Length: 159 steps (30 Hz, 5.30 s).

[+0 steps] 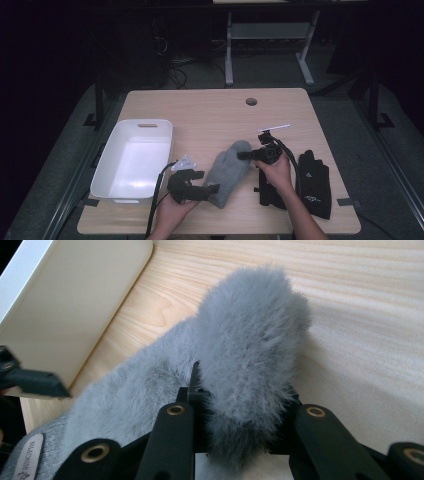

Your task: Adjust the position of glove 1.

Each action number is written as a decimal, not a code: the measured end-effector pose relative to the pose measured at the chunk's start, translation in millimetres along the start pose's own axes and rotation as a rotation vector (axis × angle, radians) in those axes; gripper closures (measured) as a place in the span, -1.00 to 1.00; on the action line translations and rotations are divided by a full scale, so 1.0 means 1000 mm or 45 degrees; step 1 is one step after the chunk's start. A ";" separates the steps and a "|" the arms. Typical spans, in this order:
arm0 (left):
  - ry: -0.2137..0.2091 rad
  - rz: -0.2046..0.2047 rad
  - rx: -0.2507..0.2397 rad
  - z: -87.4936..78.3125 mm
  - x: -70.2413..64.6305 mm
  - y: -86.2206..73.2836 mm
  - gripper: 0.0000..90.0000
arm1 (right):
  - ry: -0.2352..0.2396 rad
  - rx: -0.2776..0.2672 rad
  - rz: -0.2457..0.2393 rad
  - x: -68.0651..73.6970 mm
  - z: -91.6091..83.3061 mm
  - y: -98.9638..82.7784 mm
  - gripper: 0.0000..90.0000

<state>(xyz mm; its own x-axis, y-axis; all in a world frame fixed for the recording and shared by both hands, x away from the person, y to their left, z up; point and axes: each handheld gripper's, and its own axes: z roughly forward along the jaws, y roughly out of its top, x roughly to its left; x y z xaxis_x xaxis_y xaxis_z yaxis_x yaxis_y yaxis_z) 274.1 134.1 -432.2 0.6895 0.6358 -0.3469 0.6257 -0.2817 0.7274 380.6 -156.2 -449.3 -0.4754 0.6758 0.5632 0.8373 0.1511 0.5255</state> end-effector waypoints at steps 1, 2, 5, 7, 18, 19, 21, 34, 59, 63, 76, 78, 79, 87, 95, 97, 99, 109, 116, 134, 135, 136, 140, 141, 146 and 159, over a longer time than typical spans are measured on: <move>-0.008 -0.015 0.008 0.001 0.002 0.000 -0.53 | 0.003 -0.004 0.003 -0.001 0.000 -0.001 0.58; -0.013 -0.034 0.017 0.002 0.003 0.000 -0.53 | 0.002 -0.004 0.001 -0.002 0.000 -0.002 0.58; -0.019 -0.062 0.062 0.005 0.004 -0.003 -0.53 | -0.001 -0.002 -0.002 -0.004 -0.001 -0.003 0.58; -0.028 -0.107 0.092 0.007 0.005 -0.005 -0.53 | -0.006 -0.003 -0.011 -0.003 -0.002 -0.004 0.58; -0.095 -0.249 0.206 0.016 0.011 -0.013 -0.58 | -0.014 -0.012 -0.013 -0.007 -0.002 -0.011 0.56; -0.105 -0.258 0.208 0.017 0.012 -0.013 -0.58 | -0.017 -0.015 -0.017 -0.007 -0.002 -0.011 0.56; -0.116 -0.278 0.213 0.018 0.013 -0.014 -0.58 | -0.020 -0.016 -0.018 -0.007 -0.001 -0.011 0.56; -0.236 -0.382 0.237 0.017 0.021 -0.012 -0.13 | 0.010 -0.034 0.013 -0.009 -0.001 -0.012 0.56; -0.272 -0.302 0.181 0.007 0.008 0.003 -0.06 | 0.053 -0.103 0.021 0.010 -0.031 0.009 0.58; -0.259 -0.270 0.162 0.002 0.005 0.008 -0.06 | 0.058 -0.119 0.007 0.017 -0.036 0.015 0.58; -0.233 -0.213 0.123 -0.013 0.003 0.022 -0.06 | 0.102 -0.155 0.007 0.033 -0.048 0.034 0.58; -0.230 -0.198 0.122 -0.016 0.003 0.024 -0.06 | 0.111 -0.161 0.009 0.034 -0.049 0.036 0.58; -0.228 -0.198 0.116 -0.017 0.003 0.025 -0.06 | 0.115 -0.159 0.009 0.035 -0.049 0.038 0.58; -0.208 -0.163 0.082 -0.031 0.003 0.031 -0.06 | 0.171 -0.180 0.032 0.046 -0.052 0.049 0.57; -0.198 -0.155 0.046 -0.047 0.005 0.038 -0.06 | 0.210 -0.205 0.035 0.060 -0.050 0.066 0.57; -0.196 -0.153 0.039 -0.050 0.007 0.039 -0.06 | 0.224 -0.211 0.041 0.063 -0.049 0.070 0.57; -0.190 -0.152 0.034 -0.053 0.008 0.040 -0.06 | 0.232 -0.217 0.040 0.067 -0.047 0.074 0.57; -0.169 -0.163 -0.007 -0.073 0.017 0.043 -0.06 | 0.257 -0.214 0.045 0.087 -0.037 0.094 0.56; -0.152 -0.175 -0.033 -0.086 0.022 0.042 -0.06 | 0.273 -0.205 0.022 0.101 -0.031 0.104 0.56; -0.071 -0.192 -0.102 -0.129 0.037 0.035 -0.06 | 0.345 -0.174 -0.007 0.136 -0.003 0.128 0.54; -0.068 -0.186 -0.099 -0.131 0.038 0.035 -0.06 | 0.347 -0.168 -0.011 0.138 -0.001 0.129 0.54; -0.063 -0.189 -0.099 -0.133 0.039 0.034 -0.06 | 0.349 -0.167 -0.012 0.140 0.000 0.130 0.54; -0.054 -0.198 -0.107 -0.140 0.043 0.033 -0.06 | 0.357 -0.161 -0.016 0.146 0.007 0.134 0.54; -0.052 -0.199 -0.109 -0.142 0.044 0.033 -0.07 | 0.358 -0.160 -0.018 0.148 0.009 0.136 0.54; -0.033 -0.219 -0.124 -0.153 0.048 0.029 -0.07 | 0.367 -0.149 -0.029 0.158 0.017 0.140 0.54; 0.010 -0.245 -0.143 -0.176 0.061 0.020 -0.07 | 0.400 -0.114 -0.058 0.181 0.040 0.151 0.53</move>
<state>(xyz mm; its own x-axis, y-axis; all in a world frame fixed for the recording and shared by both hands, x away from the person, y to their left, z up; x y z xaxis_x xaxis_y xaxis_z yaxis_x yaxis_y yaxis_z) 264.5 293.0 -334.5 0.5582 0.6759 -0.4813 0.7004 -0.0729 0.7100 432.2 17.4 -293.3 -0.5833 0.4121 0.6999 0.7930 0.1025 0.6005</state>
